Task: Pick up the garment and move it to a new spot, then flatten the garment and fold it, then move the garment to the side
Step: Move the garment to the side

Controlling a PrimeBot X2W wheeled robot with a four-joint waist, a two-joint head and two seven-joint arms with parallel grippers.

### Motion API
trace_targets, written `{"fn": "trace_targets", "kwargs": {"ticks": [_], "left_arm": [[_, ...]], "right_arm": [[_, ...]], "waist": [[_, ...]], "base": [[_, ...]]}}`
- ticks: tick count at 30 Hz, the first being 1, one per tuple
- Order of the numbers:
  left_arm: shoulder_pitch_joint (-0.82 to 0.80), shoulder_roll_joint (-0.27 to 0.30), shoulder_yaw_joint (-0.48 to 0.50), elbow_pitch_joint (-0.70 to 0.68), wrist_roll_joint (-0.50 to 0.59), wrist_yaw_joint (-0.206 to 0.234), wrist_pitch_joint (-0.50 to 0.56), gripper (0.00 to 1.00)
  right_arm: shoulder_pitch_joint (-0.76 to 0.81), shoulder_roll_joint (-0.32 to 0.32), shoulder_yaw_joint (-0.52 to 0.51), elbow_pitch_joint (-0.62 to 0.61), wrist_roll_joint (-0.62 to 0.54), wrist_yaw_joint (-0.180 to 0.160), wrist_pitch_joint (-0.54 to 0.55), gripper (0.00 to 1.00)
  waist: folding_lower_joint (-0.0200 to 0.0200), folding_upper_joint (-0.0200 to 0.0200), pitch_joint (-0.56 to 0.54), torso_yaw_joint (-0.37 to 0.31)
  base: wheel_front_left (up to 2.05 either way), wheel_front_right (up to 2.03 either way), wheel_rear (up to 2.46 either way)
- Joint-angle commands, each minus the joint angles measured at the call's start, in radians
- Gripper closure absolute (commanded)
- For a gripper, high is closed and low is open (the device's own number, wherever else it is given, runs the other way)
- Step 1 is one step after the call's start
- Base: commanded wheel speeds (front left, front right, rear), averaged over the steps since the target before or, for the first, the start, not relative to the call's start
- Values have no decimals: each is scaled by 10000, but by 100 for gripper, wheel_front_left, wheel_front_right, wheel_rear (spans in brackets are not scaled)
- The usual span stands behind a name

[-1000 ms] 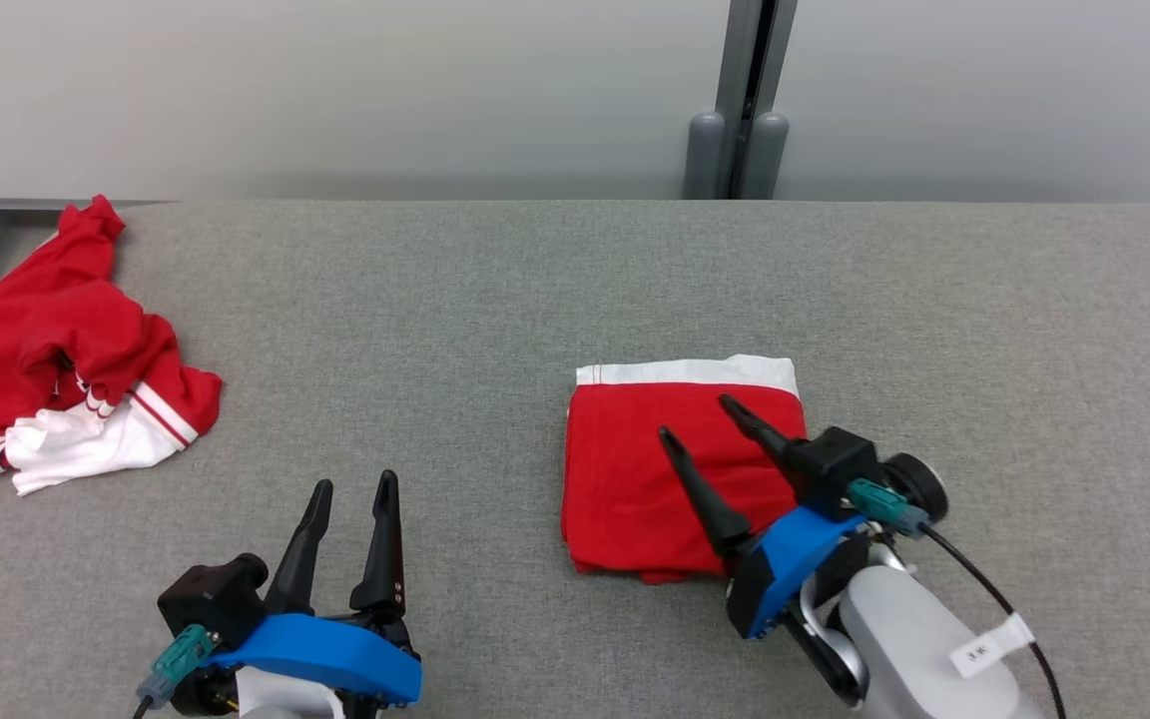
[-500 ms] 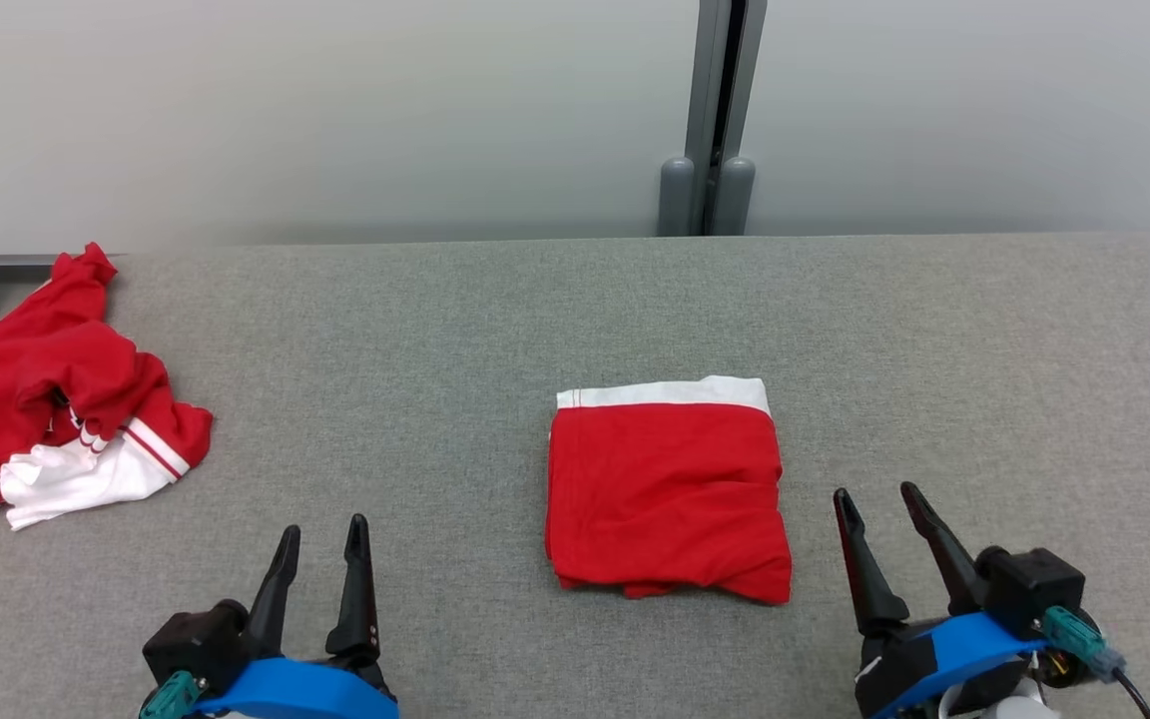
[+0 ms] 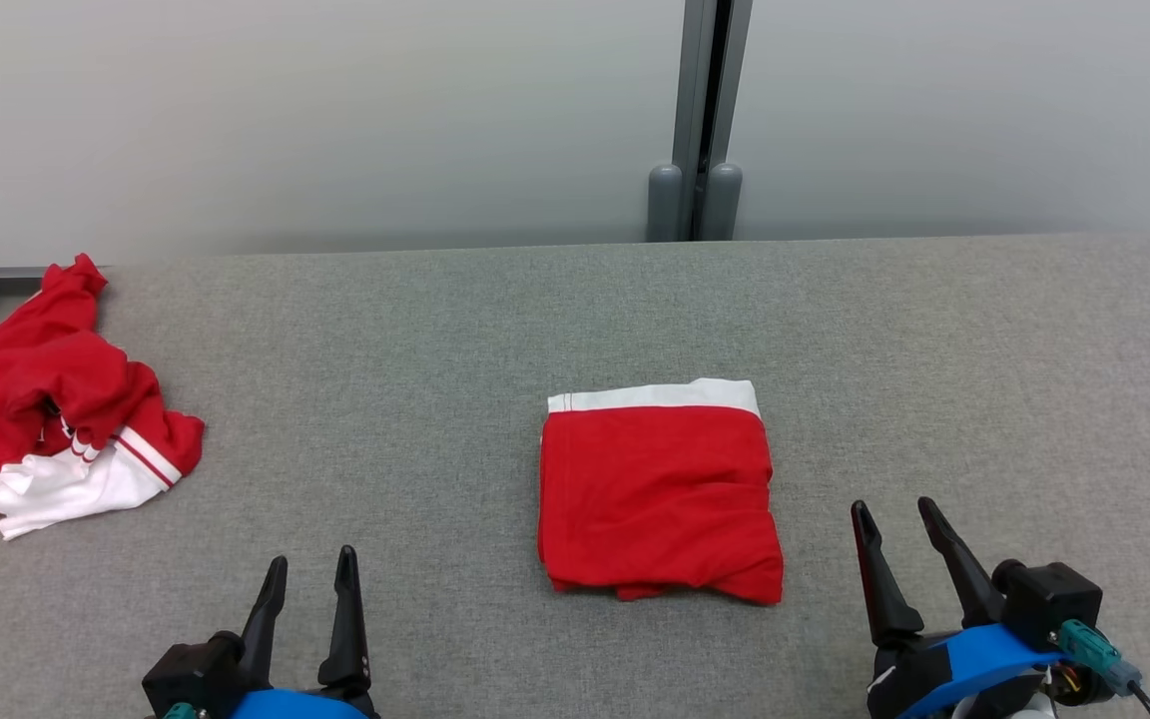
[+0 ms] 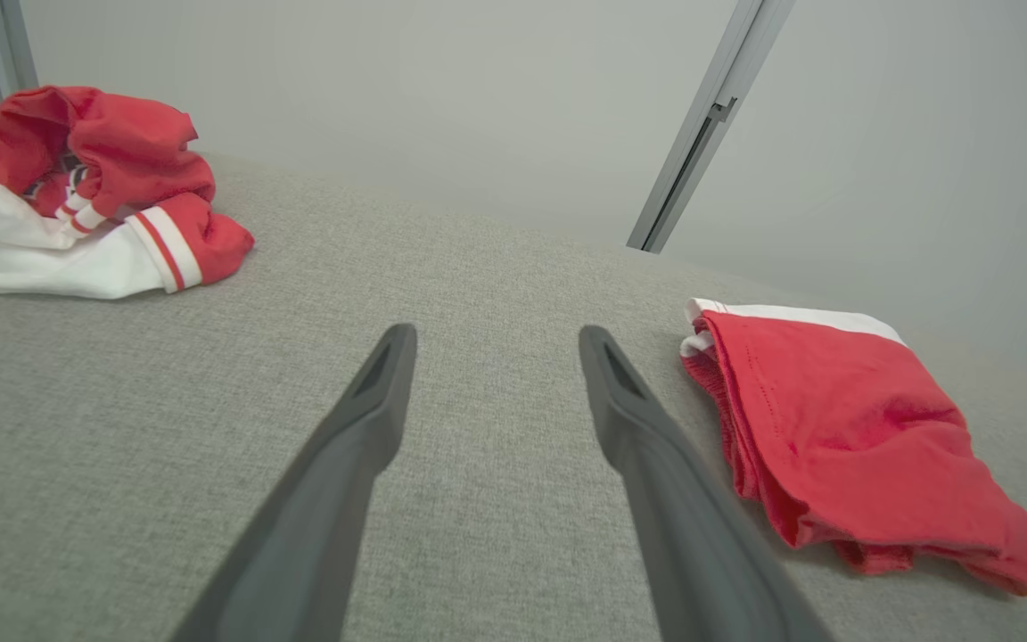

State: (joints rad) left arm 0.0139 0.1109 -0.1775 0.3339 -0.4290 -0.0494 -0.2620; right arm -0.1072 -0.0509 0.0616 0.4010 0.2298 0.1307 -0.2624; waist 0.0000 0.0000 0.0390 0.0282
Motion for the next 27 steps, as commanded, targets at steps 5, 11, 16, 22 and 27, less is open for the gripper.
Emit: {"fn": "trace_targets", "kwargs": {"ticks": [5, 11, 16, 22, 27], "left_arm": [[53, -97, 155, 43, 188, -119, -43, 0], [37, -182, 260, 85, 362, -226, -43, 0], [32, -242, 306, 123, 469, -288, -43, 0], [24, -294, 375, 178, 621, -275, -43, 0], [-45, -327, 373, 173, 716, -268, -43, 0]], "right_arm": [[116, 5, 0, 82, 9, 1, -32, 0], [102, 6, -7, 125, -27, 1, -33, 0], [79, 6, -57, 156, -172, 1, -33, 0], [32, 6, -102, 185, -332, 1, -33, 0], [-50, 6, -134, 257, -511, 1, -33, 0]], "waist": [[0, 0, -15, 48], [0, 0, -23, 97], [0, 0, -32, 113], [0, 0, -25, 123], [0, 0, 34, 151]], "base": [[0, 0, 0], [0, 0, 0], [0, 0, 0], [0, 0, 0], [0, 0, 0]]}}
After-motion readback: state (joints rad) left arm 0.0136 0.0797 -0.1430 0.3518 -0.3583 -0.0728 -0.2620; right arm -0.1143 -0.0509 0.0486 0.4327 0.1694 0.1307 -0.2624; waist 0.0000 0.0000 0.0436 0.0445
